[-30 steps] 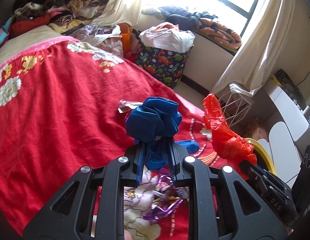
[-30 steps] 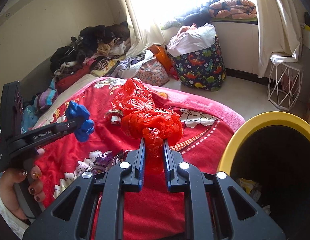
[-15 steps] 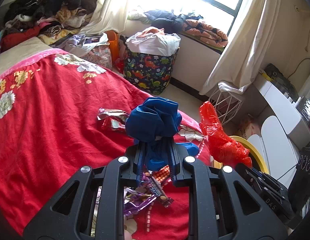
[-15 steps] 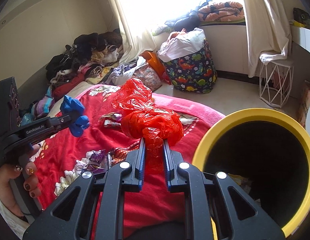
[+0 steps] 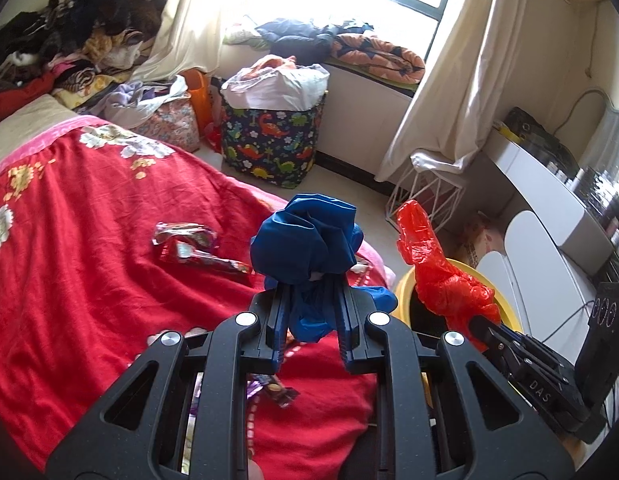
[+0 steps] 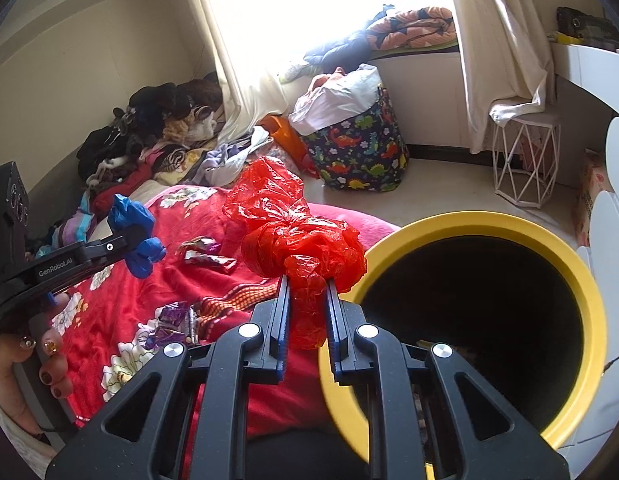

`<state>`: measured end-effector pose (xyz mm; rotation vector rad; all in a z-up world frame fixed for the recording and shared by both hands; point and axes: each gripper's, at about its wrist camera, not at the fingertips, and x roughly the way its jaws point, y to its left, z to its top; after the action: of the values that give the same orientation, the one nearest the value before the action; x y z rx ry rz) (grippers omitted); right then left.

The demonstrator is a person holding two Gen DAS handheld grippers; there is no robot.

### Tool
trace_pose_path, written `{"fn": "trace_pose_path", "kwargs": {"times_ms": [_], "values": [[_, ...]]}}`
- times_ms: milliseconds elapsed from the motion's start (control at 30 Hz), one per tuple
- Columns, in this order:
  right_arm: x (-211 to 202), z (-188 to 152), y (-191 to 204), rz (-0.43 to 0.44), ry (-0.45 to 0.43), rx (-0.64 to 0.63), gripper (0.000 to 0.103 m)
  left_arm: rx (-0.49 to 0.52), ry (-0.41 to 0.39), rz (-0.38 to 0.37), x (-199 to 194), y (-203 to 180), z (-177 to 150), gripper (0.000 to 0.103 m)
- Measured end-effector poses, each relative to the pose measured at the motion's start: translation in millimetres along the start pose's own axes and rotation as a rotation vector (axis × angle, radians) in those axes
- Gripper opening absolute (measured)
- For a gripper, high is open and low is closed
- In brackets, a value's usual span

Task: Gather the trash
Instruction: 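Carry the blue item with the left tool while the right tool carries the red bag to the bin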

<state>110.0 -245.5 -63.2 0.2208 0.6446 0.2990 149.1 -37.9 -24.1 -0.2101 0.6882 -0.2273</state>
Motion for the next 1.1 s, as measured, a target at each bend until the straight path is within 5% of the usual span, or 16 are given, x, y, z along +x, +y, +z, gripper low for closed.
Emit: {"fn": "trace_pose_path", "kwargs": {"times_ms": [1100], "values": [[-36.6, -11.3, -60.9, -0.124, -0.050, 0.095, 0.015, 0.136, 0.014, -0.121, 7.7, -72.0, -17.7, 0.014]]}}
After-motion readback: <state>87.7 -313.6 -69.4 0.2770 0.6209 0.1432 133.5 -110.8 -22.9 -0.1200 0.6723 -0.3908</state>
